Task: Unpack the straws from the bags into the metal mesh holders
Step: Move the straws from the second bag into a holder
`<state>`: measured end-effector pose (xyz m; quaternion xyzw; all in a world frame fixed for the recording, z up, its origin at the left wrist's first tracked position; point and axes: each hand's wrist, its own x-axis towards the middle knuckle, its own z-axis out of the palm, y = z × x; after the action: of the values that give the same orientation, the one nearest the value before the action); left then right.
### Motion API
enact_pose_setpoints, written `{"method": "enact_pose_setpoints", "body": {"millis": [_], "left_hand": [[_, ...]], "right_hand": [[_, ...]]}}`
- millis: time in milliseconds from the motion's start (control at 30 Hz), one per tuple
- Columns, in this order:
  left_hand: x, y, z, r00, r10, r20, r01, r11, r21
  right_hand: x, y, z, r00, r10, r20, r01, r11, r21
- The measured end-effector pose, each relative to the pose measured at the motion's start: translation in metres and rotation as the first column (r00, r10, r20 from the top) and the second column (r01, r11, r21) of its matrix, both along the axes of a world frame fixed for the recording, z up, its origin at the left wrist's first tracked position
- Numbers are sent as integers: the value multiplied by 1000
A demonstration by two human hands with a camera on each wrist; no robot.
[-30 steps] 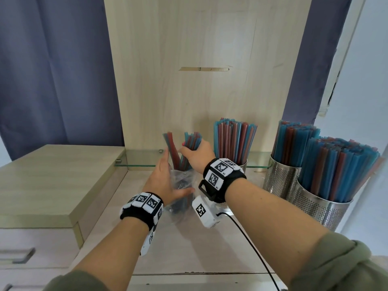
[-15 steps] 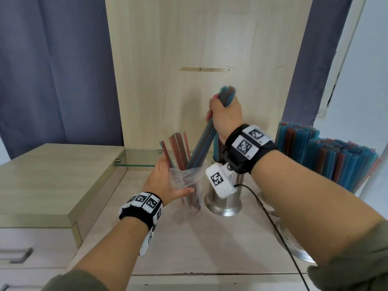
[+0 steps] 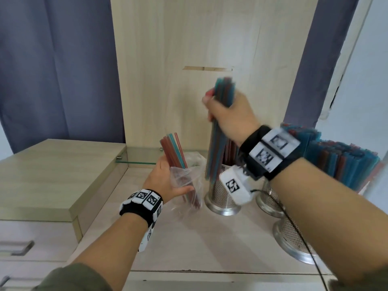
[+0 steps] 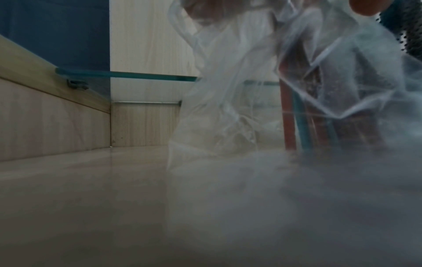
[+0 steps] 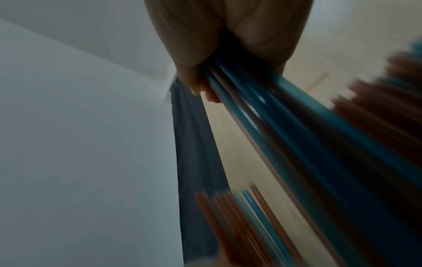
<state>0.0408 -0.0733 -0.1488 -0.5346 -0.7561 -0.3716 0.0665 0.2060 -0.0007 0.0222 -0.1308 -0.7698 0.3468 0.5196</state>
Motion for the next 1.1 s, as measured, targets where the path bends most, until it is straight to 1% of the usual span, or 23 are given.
{"method": "enact_pose_setpoints", "body": {"millis": [133, 200, 333, 433, 533, 600, 667, 733, 800, 867, 1000, 1100], "left_hand": [[2, 0, 2, 1000, 7, 9, -7, 1000, -1], [2, 0, 1, 1000, -7, 6, 7, 1000, -9], [-1, 1, 0, 999, -35, -41, 34, 999, -36], [-1, 3, 0, 998, -47, -45, 45, 998, -50], [-3, 4, -1, 996, -78, -39, 76, 996, -52], [-4, 4, -2, 994, -99, -34, 98, 994, -41], [-4, 4, -3, 993, -115, -22, 114, 993, -17], [-6, 5, -5, 992, -125, -8, 125, 992, 0], [-8, 7, -7, 991, -132, 0, 132, 991, 14], [-9, 7, -8, 993, -121, 4, 121, 993, 11], [-10, 8, -8, 998, -56, -3, 56, 998, -8], [-10, 8, -8, 1000, -20, -12, 19, 999, -30]], "right_hand": [[-23, 12, -60, 974, -1, 228, 24, 995, -96], [-34, 18, -76, 961, 41, 273, 1, 988, -153], [-46, 25, -85, 929, 125, 349, -33, 965, -260], [-52, 29, -85, 905, 213, 368, -79, 935, -346], [-58, 33, -82, 874, 247, 418, -86, 926, -367], [-61, 34, -81, 846, 293, 446, -121, 919, -374], [-63, 35, -81, 830, 342, 440, -156, 900, -407], [-66, 37, -83, 839, 384, 386, -190, 871, -453], [-70, 38, -87, 852, 385, 356, -195, 863, -467], [-73, 38, -90, 878, 340, 337, -165, 876, -454], [-77, 42, -100, 946, 182, 267, -60, 911, -407], [-78, 40, -106, 976, 114, 188, -37, 929, -369]]}}
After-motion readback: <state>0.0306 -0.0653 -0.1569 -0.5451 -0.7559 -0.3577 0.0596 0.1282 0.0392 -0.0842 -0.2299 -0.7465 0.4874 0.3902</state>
